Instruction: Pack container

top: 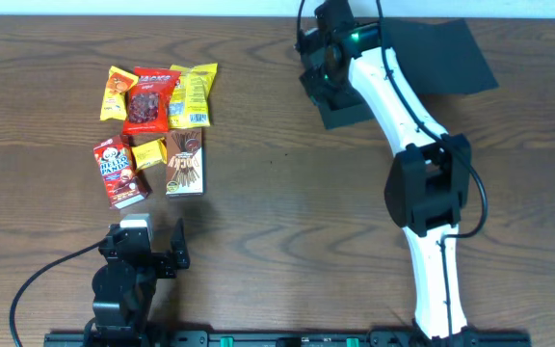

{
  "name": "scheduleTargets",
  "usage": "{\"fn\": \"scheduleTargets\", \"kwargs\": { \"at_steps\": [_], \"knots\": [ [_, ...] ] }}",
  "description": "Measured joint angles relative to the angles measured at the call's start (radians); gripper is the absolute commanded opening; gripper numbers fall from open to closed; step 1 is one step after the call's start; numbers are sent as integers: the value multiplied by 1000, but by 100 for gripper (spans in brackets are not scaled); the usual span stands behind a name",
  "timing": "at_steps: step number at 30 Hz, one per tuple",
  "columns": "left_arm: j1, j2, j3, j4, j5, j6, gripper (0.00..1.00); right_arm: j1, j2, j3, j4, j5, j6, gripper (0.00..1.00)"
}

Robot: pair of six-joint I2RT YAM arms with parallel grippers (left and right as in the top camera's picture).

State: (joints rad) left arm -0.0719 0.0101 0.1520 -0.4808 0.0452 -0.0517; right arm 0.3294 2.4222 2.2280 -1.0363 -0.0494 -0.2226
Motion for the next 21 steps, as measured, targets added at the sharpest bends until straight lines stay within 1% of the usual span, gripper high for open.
{"fn": "scheduleTargets", "kwargs": {
  "at_steps": [2, 5, 6, 14, 21],
  "knots": [
    [0, 0, 0, 0, 0, 0, 95, 0, 12, 0, -6, -1, 3, 24],
    [0, 0, 0, 0, 0, 0, 95, 0, 18, 0, -19, 0, 0, 4],
    [0, 0, 0, 0, 0, 0, 95, 0, 18, 0, -32, 0, 10, 2],
    [0, 0, 0, 0, 0, 0, 95, 7, 11, 3, -165, 10, 27, 1],
    [0, 0, 0, 0, 0, 0, 95, 96, 4, 5, -310, 11, -1, 1]
  ]
}}
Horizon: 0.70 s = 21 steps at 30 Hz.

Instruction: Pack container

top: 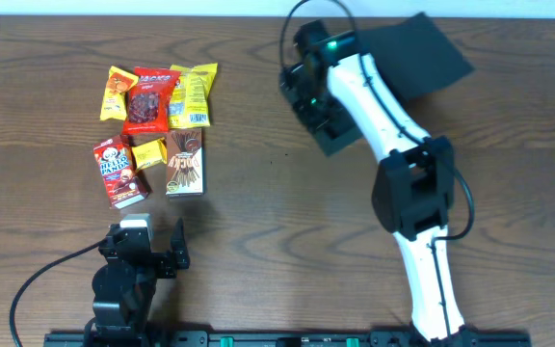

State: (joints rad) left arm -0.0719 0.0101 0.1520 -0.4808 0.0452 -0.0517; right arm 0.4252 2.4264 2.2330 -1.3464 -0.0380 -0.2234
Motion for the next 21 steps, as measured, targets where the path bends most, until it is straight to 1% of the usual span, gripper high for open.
{"fn": "scheduleTargets", "kwargs": {
  "at_steps": [8, 11, 14, 18, 21],
  "knots": [
    [0, 0, 0, 0, 0, 0, 95, 202, 0, 0, -147, -80, -123, 2],
    [0, 0, 0, 0, 0, 0, 95, 245, -1, -1, -179, -126, -178, 2],
    [0, 0, 0, 0, 0, 0, 95, 268, -22, -14, -177, -130, -212, 2],
    [0, 0, 0, 1, 0, 0, 95, 270, -156, -142, -109, -109, -238, 2],
    [0, 0, 0, 0, 0, 0, 95, 250, -340, -317, -30, -103, -258, 2]
  ]
}}
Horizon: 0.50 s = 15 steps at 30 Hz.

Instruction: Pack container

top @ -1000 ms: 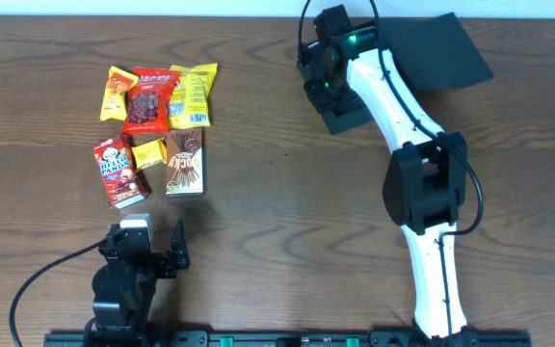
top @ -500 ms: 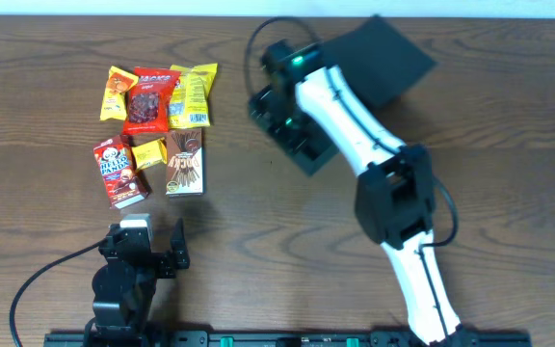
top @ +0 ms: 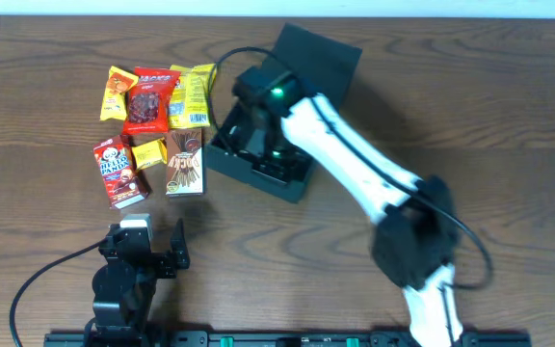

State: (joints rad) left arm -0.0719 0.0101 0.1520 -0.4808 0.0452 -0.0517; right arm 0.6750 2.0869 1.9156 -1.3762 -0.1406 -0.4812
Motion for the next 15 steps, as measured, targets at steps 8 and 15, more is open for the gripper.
{"fn": "scheduleTargets", "kwargs": {
  "at_steps": [8, 15],
  "knots": [
    [0, 0, 0, 1, 0, 0, 95, 24, -162, -325, 156, 1, -62, 1],
    [0, 0, 0, 1, 0, 0, 95, 129, -162, -475, 262, 110, -92, 1]
  ]
}}
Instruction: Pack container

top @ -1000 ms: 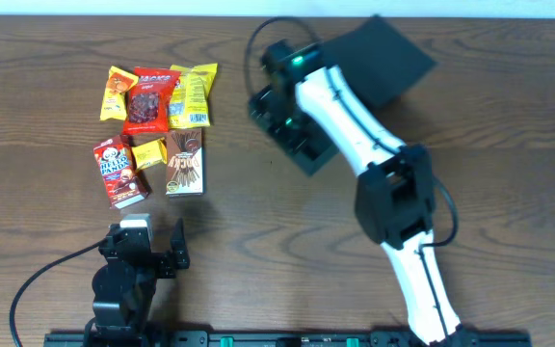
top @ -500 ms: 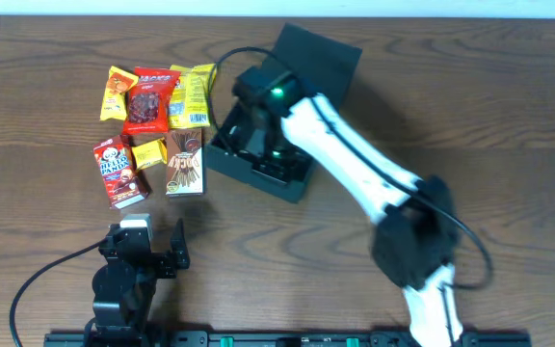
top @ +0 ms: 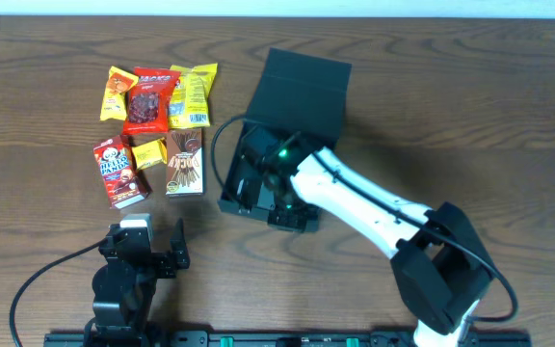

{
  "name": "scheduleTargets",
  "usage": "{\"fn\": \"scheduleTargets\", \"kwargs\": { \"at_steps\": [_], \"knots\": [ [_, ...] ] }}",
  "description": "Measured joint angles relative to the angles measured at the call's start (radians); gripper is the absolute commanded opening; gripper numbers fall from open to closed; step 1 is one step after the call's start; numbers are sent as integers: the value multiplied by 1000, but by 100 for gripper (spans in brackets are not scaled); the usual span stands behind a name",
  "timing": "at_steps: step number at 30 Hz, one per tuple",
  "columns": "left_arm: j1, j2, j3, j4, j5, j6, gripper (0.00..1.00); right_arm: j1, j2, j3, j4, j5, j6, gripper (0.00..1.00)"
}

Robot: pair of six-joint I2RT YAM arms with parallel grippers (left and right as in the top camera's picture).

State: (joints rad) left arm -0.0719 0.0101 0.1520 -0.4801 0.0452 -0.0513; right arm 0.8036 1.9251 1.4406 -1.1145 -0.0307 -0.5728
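A black container with its lid flipped open behind it lies at the table's centre in the overhead view. My right gripper reaches into its tray, jaws closed on the wall. Left of it lie the snacks: a brown Pocky box, a red Hello Panda box, a small yellow pack, a red bag and two yellow bags. My left gripper rests open at the front left, holding nothing.
The white right arm crosses the table from the front right toward the container. A black cable loops beside the left arm's base at the front edge.
My right gripper and the black container have both shifted nearer the front of the table and slightly right. The left arm and snacks are unchanged.
At first the container sat at the far right with my right gripper on it. It then stood a little further left, later at the centre beside the snacks, and now it is nearer the front. The left arm stayed still.
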Motion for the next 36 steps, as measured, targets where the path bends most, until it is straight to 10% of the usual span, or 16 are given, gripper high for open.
{"fn": "scheduleTargets", "kwargs": {
  "at_steps": [28, 32, 36],
  "knots": [
    [0, 0, 0, 0, 0, 0, 95, -158, -13, -37, 108, 103, -129, 2],
    [0, 0, 0, 0, 0, 0, 95, -157, -11, -43, 113, 109, -129, 50],
    [0, 0, 0, 0, 0, 0, 95, -143, -15, -47, 90, 114, -112, 58]
  ]
}}
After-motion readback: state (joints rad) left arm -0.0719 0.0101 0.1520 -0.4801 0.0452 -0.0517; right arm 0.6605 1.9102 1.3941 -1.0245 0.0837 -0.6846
